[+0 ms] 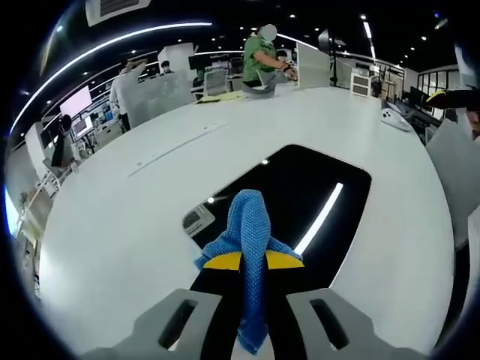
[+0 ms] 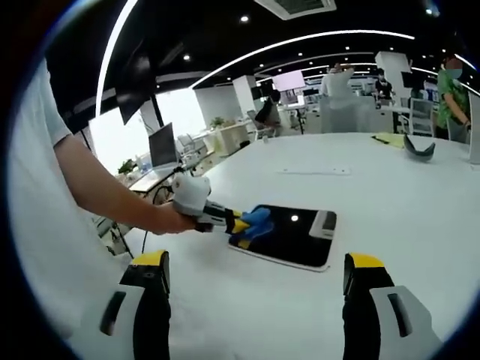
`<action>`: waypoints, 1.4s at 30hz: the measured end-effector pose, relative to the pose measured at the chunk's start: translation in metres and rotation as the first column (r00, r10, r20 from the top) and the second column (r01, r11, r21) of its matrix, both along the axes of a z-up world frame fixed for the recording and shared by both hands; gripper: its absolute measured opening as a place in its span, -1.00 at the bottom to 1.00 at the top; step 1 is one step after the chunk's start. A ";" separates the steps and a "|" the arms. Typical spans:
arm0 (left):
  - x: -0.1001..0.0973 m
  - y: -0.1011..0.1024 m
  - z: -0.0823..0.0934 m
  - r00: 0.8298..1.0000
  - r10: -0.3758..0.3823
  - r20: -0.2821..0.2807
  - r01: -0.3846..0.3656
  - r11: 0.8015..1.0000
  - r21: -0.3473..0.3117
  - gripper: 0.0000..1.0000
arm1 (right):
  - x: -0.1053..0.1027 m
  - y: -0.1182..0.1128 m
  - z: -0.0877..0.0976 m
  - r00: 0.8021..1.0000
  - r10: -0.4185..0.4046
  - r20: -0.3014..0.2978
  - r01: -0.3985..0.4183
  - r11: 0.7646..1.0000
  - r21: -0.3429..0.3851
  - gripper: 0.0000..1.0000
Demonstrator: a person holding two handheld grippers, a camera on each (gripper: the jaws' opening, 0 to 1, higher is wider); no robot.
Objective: Wipe the mirror surface with the cleaning cloth until all visible marks leave the cleaned area.
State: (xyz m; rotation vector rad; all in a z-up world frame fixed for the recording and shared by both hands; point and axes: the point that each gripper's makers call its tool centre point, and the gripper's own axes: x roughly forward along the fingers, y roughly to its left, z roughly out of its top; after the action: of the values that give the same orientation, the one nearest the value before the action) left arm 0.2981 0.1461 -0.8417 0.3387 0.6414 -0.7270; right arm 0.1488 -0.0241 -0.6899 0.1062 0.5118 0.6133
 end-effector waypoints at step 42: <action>-0.034 0.008 -0.001 0.998 0.056 -0.030 -0.055 0.998 0.012 -0.85 | -0.035 0.006 -0.020 0.996 0.072 -0.059 -0.076 0.996 -0.055 0.91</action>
State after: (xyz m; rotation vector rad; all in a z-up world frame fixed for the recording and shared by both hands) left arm 0.2644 0.1543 -0.8427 0.3198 0.6816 -0.6767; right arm 0.1141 -0.0182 -0.7094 0.0507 0.5899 0.6690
